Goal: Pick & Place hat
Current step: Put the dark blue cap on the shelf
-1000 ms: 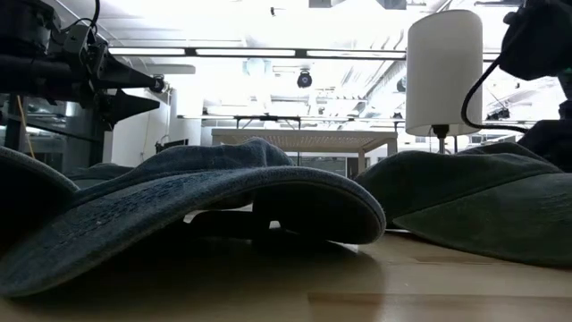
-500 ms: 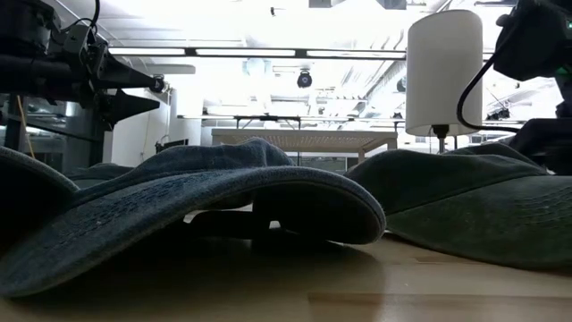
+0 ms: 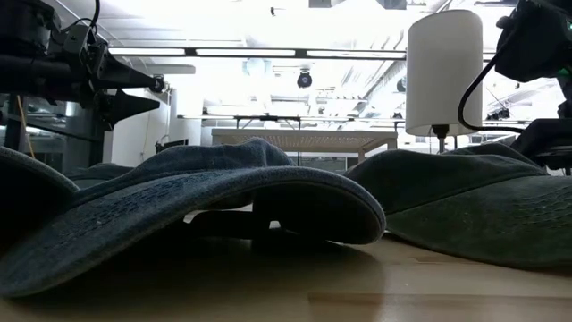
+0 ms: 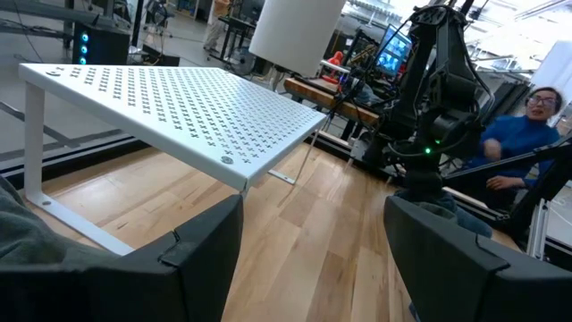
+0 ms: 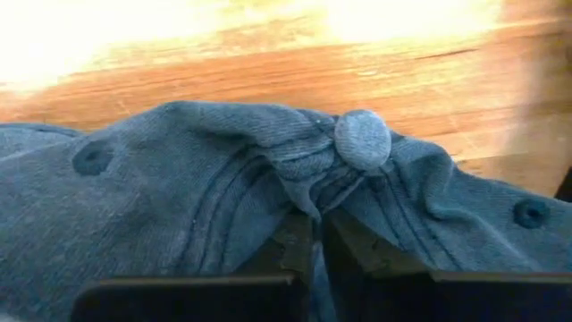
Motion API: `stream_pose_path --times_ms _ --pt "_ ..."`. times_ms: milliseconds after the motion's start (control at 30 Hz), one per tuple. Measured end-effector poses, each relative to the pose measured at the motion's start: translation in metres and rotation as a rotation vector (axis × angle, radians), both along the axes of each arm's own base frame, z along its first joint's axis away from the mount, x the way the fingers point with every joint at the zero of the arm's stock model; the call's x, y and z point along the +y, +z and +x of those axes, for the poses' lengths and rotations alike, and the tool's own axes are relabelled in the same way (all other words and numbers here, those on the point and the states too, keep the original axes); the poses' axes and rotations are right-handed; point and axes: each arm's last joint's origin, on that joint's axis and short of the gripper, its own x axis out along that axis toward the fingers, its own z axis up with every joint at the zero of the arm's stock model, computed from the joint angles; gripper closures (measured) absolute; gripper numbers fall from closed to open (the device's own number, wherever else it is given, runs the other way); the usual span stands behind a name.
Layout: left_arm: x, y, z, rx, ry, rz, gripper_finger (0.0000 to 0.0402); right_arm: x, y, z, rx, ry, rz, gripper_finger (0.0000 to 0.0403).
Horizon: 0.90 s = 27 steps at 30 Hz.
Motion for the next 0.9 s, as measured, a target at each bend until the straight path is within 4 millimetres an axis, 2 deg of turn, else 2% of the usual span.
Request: stream_pose_path --times_ms 200,400,700,900 --pt "0.000 0.000 0.000 0.000 0.000 0.000 0.0134 0.000 0.003 0.000 -0.007 0.038 -0.008 0.0397" --pt "0.000 0.000 0.000 0.000 0.000 0.000 0.0134 -0.003 0.020 0.001 -0.044 0.098 -0.094 0.0399" --pt "0.000 0.000 0.000 0.000 0.000 0.000 0.0134 0.000 0.067 0.012 -0.183 0.254 -0.099 0.0402" --pt "0.000 0.000 0.000 0.000 0.000 0.000 0.0134 -0.001 0.110 0.010 -0.230 0.356 -0.167 0.0402"
